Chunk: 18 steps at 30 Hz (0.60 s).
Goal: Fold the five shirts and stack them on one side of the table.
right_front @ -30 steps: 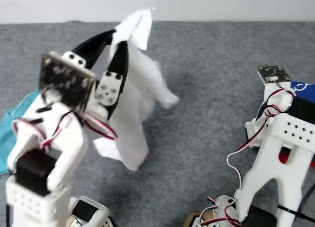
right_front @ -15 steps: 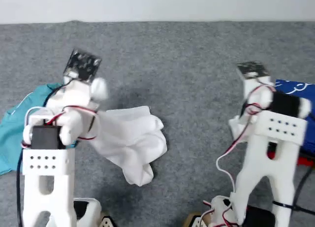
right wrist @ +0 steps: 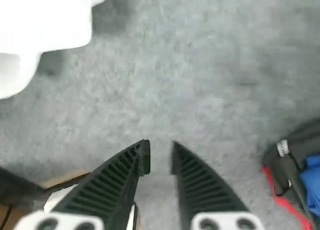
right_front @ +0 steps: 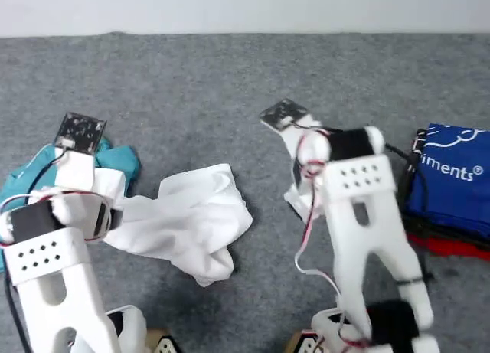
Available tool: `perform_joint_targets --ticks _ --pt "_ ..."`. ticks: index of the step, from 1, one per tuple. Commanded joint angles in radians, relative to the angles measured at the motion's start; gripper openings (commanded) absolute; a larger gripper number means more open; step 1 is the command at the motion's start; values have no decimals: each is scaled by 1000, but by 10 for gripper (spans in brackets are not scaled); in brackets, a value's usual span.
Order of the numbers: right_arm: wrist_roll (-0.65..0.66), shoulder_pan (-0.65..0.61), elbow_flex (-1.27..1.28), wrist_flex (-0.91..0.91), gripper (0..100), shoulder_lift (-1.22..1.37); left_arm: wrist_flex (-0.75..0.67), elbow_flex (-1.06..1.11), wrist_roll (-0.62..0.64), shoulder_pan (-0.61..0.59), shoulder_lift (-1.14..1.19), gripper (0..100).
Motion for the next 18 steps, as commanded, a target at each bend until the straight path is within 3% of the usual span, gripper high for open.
perform_joint_targets --ticks 1,6,11,18 --pt "-14 -41 -198 51 134 122 83 -5 -20 -40 0 233" --pt "-94 -120 -440 53 128 283 135 -67 -14 -103 0 232" --pt "-91 -234 -571 53 164 449 127 -119 49 -157 0 232" --pt "-95 -288 -792 51 188 682 127 -114 81 -157 0 232"
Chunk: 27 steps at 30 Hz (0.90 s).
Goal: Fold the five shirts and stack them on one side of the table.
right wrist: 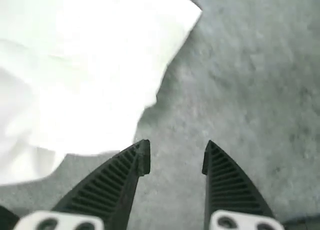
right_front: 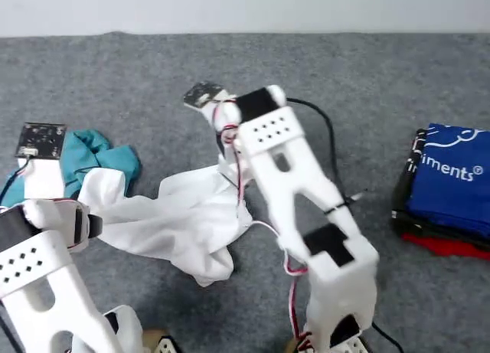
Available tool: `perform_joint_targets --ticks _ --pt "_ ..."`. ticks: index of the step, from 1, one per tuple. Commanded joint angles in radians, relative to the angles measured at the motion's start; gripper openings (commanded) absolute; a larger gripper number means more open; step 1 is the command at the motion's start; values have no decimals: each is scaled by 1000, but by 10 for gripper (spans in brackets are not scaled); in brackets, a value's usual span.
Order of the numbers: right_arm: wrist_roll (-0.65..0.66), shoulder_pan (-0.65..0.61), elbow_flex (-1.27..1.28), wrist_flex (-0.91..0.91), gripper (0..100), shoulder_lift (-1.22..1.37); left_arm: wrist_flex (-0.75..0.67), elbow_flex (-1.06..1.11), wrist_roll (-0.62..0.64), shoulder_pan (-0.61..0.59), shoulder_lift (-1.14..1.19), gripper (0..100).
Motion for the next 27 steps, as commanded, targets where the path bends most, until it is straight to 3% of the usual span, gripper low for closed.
perform_joint_targets --ticks 1,7,21,27 --pt "-15 -18 -153 38 188 65 9 -33 34 -5 0 232" --pt "-17 -62 -290 38 188 157 9 -33 40 -5 0 231" --pt "-17 -91 -293 13 185 340 -12 -33 157 -6 0 231" --pt "-5 -87 -293 -44 8 318 -11 -33 157 -6 0 220"
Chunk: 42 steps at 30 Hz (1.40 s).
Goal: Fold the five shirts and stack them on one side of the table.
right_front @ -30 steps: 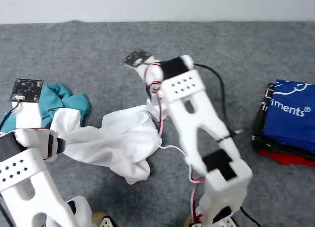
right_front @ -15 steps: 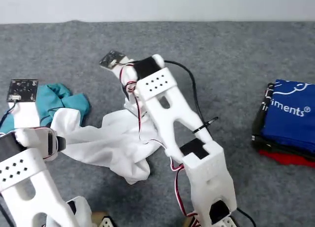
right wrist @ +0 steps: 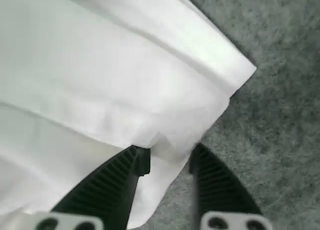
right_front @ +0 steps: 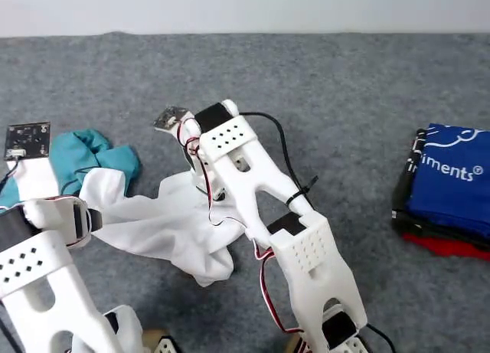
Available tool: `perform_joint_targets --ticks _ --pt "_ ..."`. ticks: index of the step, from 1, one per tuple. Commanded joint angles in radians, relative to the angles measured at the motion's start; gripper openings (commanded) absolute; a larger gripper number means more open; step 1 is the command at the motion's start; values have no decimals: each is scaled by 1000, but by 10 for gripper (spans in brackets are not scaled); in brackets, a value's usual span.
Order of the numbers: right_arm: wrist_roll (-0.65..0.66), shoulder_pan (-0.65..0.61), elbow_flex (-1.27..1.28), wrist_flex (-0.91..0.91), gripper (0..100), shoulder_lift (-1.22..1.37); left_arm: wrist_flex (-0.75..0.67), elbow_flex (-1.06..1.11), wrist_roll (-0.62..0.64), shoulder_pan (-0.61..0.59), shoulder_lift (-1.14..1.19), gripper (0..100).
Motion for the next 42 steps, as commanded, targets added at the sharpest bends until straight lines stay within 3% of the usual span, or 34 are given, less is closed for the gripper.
perform_joint_targets --ticks 1,4,14,17,22,29,34,42 --pt "25 18 -48 -8 26 -53 -6 -33 8 -6 0 208" --pt "80 22 -48 -12 11 -117 -5 -33 3 -6 0 179" --pt "84 64 -104 -108 11 -484 14 -44 3 -14 -2 151" --pt "94 16 -163 -117 11 -538 25 -74 8 -92 -2 148" --pt "149 -96 -305 -168 11 -576 23 -150 3 -347 0 149" --pt "173 -107 -457 -295 10 -575 18 -177 -100 -562 0 151" --pt "209 -165 -393 -314 10 -555 23 -176 -129 -617 0 151" --pt "210 -340 -261 -105 53 -467 29 -173 -130 -585 0 152"
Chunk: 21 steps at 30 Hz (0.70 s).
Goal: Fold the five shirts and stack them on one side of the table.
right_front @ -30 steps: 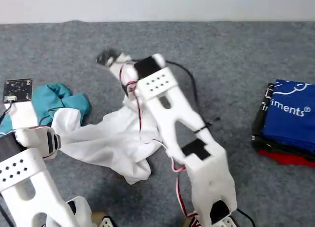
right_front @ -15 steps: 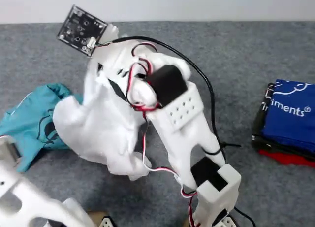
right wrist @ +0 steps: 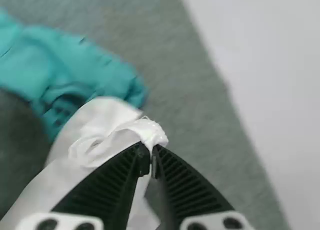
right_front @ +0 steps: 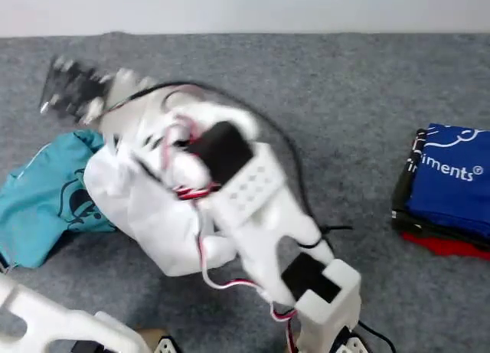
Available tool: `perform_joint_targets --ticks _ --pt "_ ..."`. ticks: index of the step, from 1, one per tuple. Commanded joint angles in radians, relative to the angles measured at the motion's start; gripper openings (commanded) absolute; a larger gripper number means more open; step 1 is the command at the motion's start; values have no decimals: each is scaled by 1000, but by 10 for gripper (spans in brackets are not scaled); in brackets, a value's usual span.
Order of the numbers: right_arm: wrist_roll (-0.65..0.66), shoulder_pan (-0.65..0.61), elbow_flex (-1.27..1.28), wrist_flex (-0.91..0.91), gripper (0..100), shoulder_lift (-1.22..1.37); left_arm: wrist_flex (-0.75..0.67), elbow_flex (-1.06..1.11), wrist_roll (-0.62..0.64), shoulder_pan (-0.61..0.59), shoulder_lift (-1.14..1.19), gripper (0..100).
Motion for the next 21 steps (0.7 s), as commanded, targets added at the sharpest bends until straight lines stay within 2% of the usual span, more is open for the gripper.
perform_joint_targets --ticks 1,4,12,16,21 --pt "3 -73 2 117 89 15 26 -33 -15 18 0 152" --pt "-6 -130 -2 242 177 44 37 -28 -41 81 0 152" --pt "-31 -125 2 248 180 -31 61 -35 -43 282 0 152" --pt "-32 -59 3 249 180 -81 60 -30 -43 376 0 152" --pt "-32 124 3 249 180 -91 86 -28 -43 522 0 152"
